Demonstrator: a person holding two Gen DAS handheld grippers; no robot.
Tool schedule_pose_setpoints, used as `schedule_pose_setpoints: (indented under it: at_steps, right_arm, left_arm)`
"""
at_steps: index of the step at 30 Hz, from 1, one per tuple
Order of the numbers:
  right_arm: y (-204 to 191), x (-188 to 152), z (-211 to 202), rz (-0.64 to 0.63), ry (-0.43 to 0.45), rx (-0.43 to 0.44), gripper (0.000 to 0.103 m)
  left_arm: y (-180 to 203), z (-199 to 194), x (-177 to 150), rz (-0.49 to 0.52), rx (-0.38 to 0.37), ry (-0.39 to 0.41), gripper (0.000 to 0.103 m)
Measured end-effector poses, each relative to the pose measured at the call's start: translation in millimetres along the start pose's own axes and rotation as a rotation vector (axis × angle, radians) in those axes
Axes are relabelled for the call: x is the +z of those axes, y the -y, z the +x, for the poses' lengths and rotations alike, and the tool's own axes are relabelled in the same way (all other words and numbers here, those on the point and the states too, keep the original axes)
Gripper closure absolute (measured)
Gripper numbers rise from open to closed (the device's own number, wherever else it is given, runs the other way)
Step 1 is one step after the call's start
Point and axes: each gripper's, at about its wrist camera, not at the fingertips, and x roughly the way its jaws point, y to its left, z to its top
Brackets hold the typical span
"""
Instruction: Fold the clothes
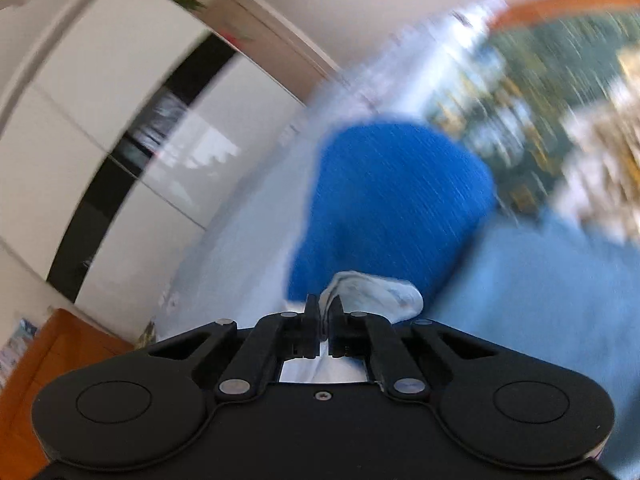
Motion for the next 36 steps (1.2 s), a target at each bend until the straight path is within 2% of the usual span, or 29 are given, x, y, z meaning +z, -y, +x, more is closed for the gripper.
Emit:
schedule_pose_setpoints:
  at_steps: [3, 7, 10, 13, 18, 24, 26, 28, 30, 32, 36]
  right_arm:
    - [-18.4, 7.3, -4.3, -0.095, 0.001, 0.010, 0.098]
    - [-15.2, -3.4, -5.0, -0.189, -0.042, -0.062, 0.097]
    - [-4.5, -9.2, -3.4, -0.196, -0.074, -0.066, 0.097]
    - [-2.0, -13.5, -3.5, -0.222, -0.086, -0.055, 0.097]
    - [-4.3, -18.2, -3.7, -0.268, -0.094, -0.023, 0.097]
    - [-4.5, -20.7, -2.3, -0.311, -0.109, -0.001, 0.096]
    - [-3.1, -20.4, -1.9, -0.313, -0.112, 0.005, 0.096]
    - [-1.5, -20.4, -0.9, -0.317, -0.115, 0.004, 0.095]
    - [0.4, -20.9, 0.1, -0.321, -0.117, 0.005, 0.095]
    - [2.0, -20.7, 1.4, -0.325, -0.116, 0.004, 0.094]
    - [4.2, -21.0, 3.2, -0.337, -0.113, 0.001, 0.093]
  left_arm:
    - [0.8, 4.0, 8.4, 0.012, -0.008, 0.012, 0.000]
    - [2.7, 11.1, 22.8, 0.030, -0.024, 0.031, 0.000]
    - [13.2, 33.2, 62.6, 0.056, -0.092, 0.079, 0.000]
    - [28.8, 70.4, 102.2, 0.082, -0.124, 0.105, 0.000]
    - [56.0, 149.7, 147.7, 0.039, -0.186, 0.051, 0.000]
    - [95.0, 228.6, 167.2, 0.036, -0.258, -0.016, 0.005]
    - [104.8, 252.5, 169.9, 0.024, -0.273, -0.054, 0.015]
    - [112.4, 271.7, 169.3, 0.019, -0.278, -0.088, 0.016]
    - [120.1, 290.9, 168.6, 0.015, -0.284, -0.121, 0.022]
    - [125.0, 303.0, 167.1, 0.009, -0.297, -0.150, 0.043]
    - [132.6, 318.9, 163.9, 0.000, -0.330, -0.201, 0.068]
